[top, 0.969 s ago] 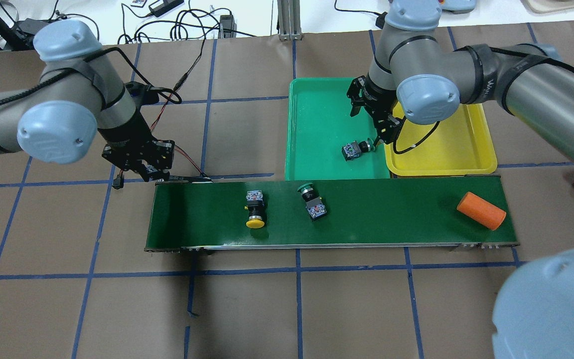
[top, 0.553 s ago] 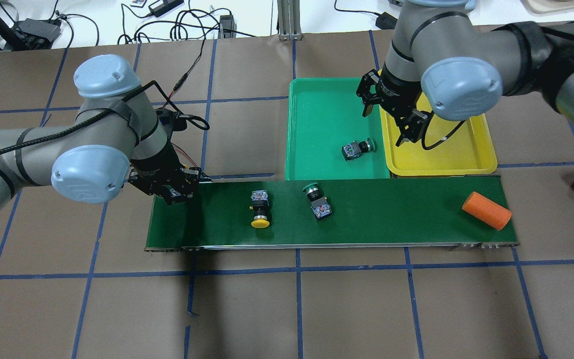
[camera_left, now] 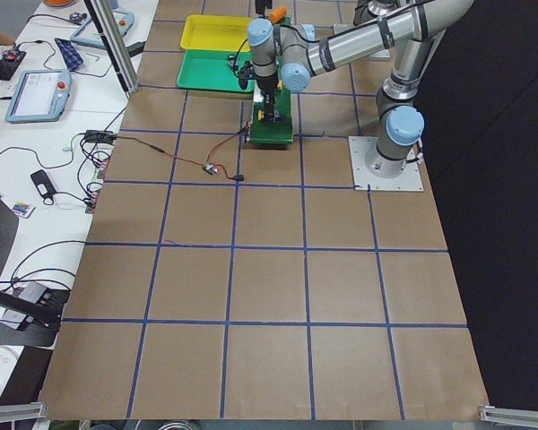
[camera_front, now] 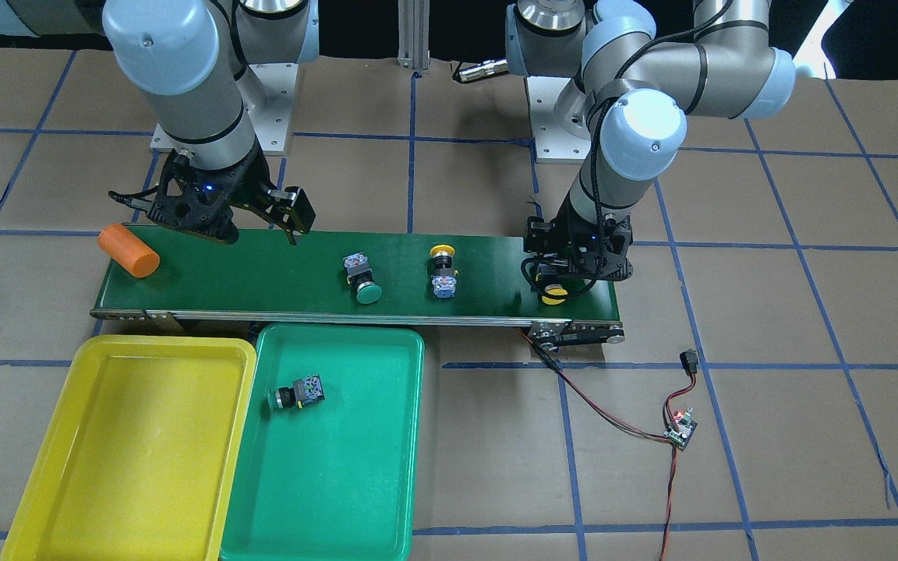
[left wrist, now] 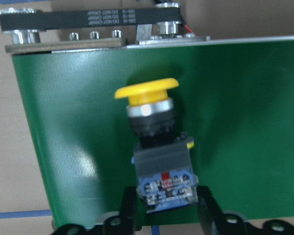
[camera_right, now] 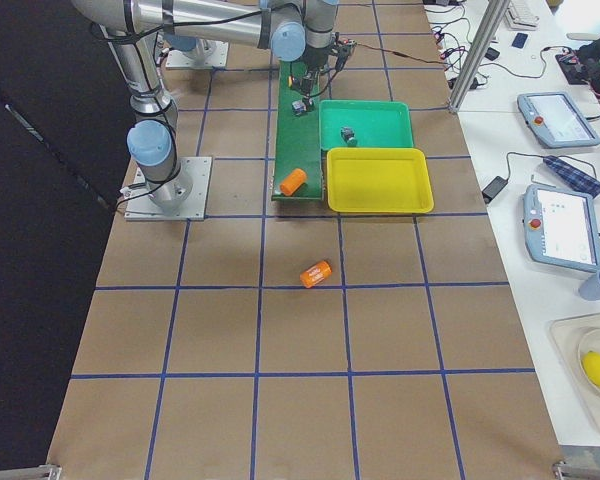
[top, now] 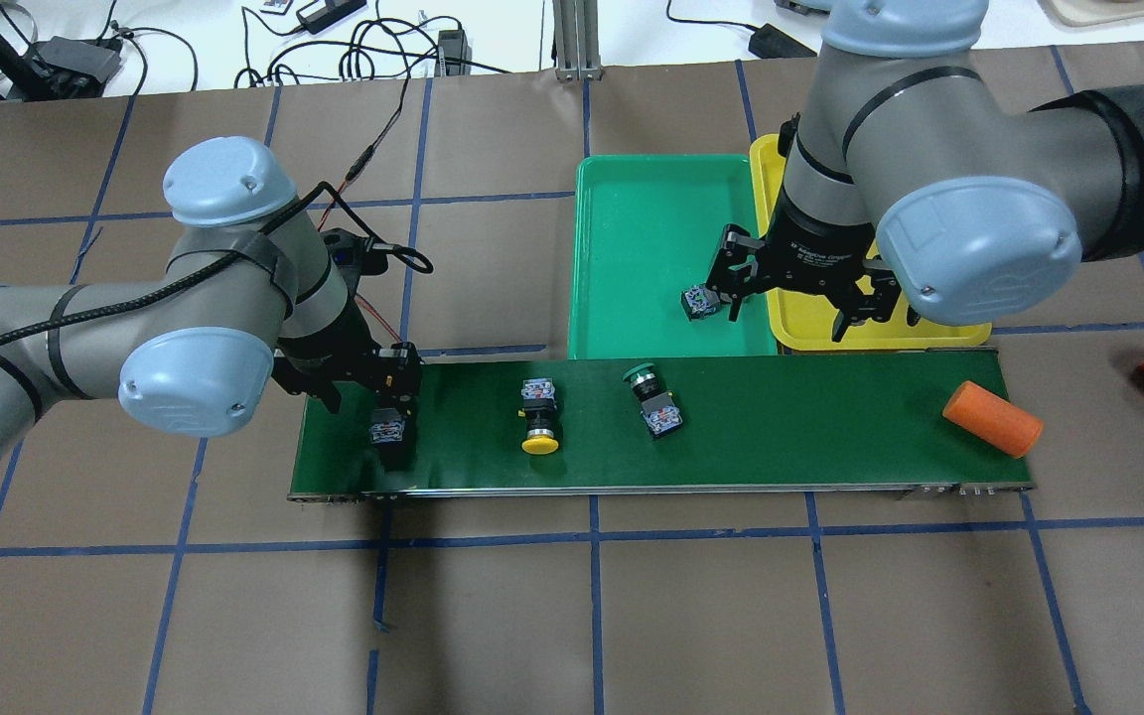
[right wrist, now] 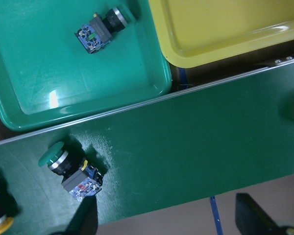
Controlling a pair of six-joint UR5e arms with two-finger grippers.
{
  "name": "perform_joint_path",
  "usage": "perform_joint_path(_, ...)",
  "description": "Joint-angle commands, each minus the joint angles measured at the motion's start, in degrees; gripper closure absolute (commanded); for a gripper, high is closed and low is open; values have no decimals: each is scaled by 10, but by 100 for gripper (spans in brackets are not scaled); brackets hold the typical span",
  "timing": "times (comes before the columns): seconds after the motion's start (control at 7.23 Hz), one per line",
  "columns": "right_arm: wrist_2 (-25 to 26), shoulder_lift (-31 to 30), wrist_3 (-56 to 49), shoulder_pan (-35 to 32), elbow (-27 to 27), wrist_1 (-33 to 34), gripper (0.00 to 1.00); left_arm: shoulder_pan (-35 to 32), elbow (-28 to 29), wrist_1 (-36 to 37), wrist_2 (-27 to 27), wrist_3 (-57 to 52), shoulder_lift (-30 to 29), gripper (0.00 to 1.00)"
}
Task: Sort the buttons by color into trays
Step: 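Place the yellow switch on the belt while the right gripper lowers to a green switch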
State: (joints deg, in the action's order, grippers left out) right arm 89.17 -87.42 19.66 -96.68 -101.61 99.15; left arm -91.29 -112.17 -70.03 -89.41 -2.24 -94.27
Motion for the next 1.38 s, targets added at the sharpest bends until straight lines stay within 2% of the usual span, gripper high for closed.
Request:
perform_joint_path(0.0,-7,15,-59,-3,-17,35,0,5,124,-99,-2,0,5,0)
perform_joint_path(0.28,-8,42,-108,-24,-29,46,0,6,235,-151,-9,0,-6,0)
perform_joint_path(0.42,-8,60,-109,-37,-33,80,0,8,257,-195,-9,0,-4,0)
perform_joint_path(0.69,-38,91,-111,-56,-33,124,0,7,252,-214,-9,-18,16,0)
perform_joint_path(0.97,-32,123,-113,-56,-33,124,0,19,248,-216,-13,-21,15,0)
perform_joint_path(1.25,-27,128,-110,-56,-39,122,0,23,266,-210,-4,-21,-7,0)
